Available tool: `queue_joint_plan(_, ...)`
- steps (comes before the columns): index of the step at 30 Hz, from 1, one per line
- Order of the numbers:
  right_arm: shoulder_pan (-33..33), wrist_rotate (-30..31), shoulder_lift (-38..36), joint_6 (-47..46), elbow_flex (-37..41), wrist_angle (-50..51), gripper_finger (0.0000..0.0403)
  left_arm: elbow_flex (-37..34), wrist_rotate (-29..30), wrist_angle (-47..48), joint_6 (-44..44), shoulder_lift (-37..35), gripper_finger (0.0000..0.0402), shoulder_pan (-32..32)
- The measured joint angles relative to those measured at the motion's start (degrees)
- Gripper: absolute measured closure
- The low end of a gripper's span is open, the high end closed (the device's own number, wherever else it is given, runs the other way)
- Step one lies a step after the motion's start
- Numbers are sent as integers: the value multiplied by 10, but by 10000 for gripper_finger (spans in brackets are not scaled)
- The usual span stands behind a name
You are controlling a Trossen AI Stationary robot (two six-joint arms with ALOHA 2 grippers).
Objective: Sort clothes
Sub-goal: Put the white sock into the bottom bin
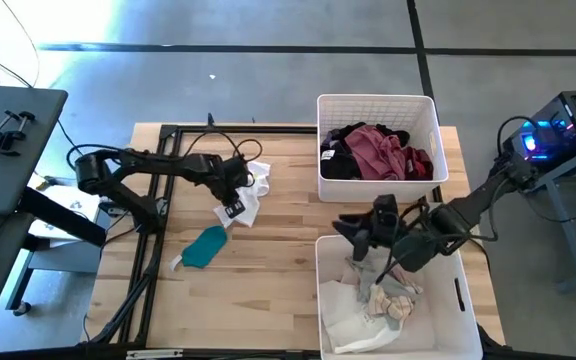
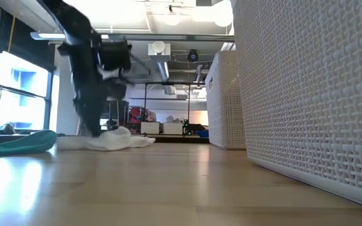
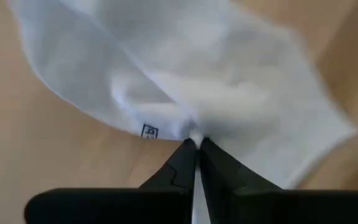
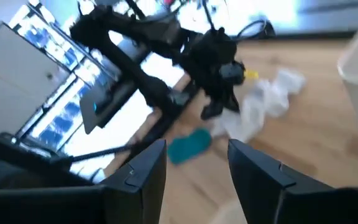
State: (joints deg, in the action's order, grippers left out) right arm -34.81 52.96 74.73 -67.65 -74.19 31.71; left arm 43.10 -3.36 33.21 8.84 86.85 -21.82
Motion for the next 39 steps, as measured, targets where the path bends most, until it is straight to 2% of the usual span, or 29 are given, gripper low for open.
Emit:
queue_joint_plan(4,22,-9,15,73,0,-76,245,36,-3,47,-20,-48,398,11)
queue_joint_plan(8,36,-29,33,98,0,-129,245,91,-12,106,-81,-104,400,21)
queue_joint_plan(13,56,-33,53,140,0,-144,245,167,-23,129,-134,-170,401,29)
queue_joint_plan(17,87,-30,66,159,0,-144,245,208,-70,76,-154,-204,401,31)
queue_joint_plan(21,129,-35,67,193,0,-149,244,225,-137,-21,-120,-228,401,31)
queue_joint_plan(27,190,-122,67,320,0,-255,214,226,-228,-147,-43,-234,401,31)
queue_joint_plan(33,229,-209,66,498,0,-388,174,226,-252,-203,-3,-234,401,31)
queue_joint_plan(39,232,-215,66,663,0,-461,171,226,-252,-245,27,-234,401,35)
